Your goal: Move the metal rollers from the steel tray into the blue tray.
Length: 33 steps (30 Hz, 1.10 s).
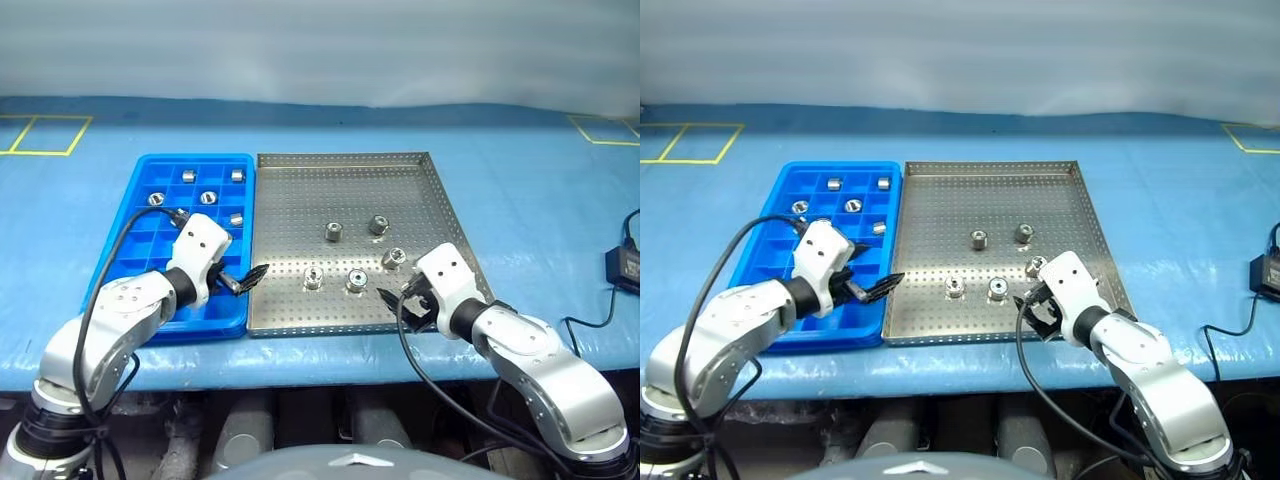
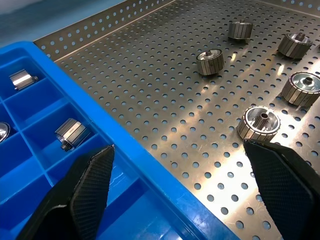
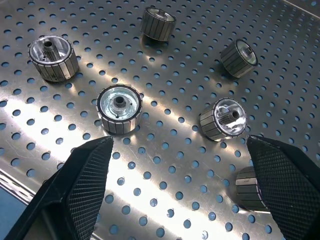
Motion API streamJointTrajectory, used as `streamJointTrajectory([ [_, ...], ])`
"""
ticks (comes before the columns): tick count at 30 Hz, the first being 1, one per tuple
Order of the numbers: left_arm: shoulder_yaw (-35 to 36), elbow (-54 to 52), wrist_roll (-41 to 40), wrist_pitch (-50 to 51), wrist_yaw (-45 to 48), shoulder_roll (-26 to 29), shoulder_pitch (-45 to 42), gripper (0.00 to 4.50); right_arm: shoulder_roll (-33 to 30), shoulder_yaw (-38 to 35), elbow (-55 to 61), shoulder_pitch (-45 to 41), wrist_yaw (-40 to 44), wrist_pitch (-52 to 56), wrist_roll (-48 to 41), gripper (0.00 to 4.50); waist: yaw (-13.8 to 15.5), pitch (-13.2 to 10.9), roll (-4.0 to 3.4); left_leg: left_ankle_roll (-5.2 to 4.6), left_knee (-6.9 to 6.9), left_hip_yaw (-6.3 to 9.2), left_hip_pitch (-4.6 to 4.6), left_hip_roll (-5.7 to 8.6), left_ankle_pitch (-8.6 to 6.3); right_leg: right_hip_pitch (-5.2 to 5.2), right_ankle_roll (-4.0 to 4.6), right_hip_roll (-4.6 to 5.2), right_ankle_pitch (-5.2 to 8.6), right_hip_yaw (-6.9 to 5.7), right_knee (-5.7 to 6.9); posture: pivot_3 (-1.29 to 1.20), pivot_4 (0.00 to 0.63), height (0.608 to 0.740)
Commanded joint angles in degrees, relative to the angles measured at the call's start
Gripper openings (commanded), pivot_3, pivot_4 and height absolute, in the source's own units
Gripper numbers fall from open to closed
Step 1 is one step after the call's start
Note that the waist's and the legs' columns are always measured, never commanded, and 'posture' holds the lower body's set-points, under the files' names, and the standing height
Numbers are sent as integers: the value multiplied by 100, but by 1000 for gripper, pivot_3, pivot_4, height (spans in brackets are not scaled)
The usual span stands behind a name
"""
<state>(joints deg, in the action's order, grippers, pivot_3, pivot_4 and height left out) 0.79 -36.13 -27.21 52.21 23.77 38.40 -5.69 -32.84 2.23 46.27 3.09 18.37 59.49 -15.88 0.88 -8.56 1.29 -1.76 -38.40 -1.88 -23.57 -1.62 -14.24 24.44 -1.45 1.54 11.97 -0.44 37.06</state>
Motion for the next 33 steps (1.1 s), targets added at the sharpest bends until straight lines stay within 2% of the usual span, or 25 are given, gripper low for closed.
streamJointTrajectory([
  [1,191,-155,-67,17,32,-21,-128,4490,-31,-46,243,-18,-35,-44,41,4500,-3,0,0,0,0,0,0,0,0,1,0,0,0,0,0,26,150,740],
  [10,277,-130,-231,333,6,-76,-165,4490,-78,-48,228,38,-74,4,90,4500,-1,0,0,0,0,0,0,1,0,0,-1,0,0,0,0,20,150,740],
  [33,151,178,-218,210,386,114,-638,4490,54,-73,356,230,-245,71,75,4500,-21,0,0,0,-2,-1,1,0,0,0,-1,-2,0,1,1,-28,150,740],
])
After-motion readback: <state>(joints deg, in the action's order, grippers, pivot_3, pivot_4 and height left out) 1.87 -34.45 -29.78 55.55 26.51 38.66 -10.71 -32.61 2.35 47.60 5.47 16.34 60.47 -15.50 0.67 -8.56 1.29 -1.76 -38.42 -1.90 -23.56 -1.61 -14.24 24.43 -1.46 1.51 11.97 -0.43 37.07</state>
